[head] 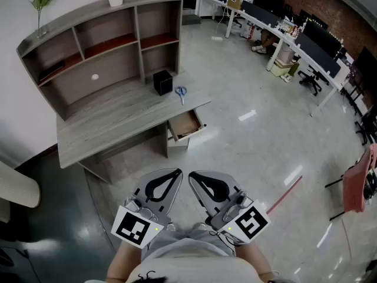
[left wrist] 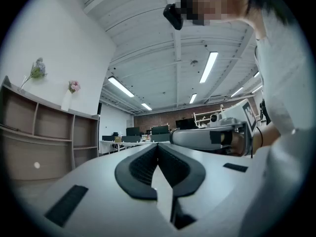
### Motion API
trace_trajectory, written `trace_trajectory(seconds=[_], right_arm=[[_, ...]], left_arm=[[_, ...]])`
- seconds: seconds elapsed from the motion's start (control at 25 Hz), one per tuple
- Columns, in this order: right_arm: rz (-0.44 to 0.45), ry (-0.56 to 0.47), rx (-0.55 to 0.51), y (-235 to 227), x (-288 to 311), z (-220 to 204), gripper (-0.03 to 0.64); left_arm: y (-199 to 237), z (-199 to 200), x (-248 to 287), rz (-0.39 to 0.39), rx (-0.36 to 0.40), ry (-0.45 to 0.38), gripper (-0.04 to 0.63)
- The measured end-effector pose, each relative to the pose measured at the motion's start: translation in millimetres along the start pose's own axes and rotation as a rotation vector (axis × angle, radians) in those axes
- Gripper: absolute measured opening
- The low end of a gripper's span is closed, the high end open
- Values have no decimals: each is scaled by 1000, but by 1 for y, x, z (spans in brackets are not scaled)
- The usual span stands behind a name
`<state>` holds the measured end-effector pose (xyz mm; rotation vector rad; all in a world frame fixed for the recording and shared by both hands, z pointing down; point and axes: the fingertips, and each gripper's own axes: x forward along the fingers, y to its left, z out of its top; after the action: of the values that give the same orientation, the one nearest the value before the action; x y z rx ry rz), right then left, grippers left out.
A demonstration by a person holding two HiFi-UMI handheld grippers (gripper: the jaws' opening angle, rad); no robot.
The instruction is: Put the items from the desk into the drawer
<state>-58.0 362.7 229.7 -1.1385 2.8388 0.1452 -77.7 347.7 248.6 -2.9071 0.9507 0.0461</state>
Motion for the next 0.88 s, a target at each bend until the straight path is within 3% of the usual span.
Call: trace_trajectory(seconds=[0.56,0.88], right_arm=[[-31,-9,-8,2,32,-9,9],[-68,0,48,-39,47,-24,11]], left_arm=[[33,-7,-10,-26,14,-11,9],[60,-23,22,-45,-34,6,9]])
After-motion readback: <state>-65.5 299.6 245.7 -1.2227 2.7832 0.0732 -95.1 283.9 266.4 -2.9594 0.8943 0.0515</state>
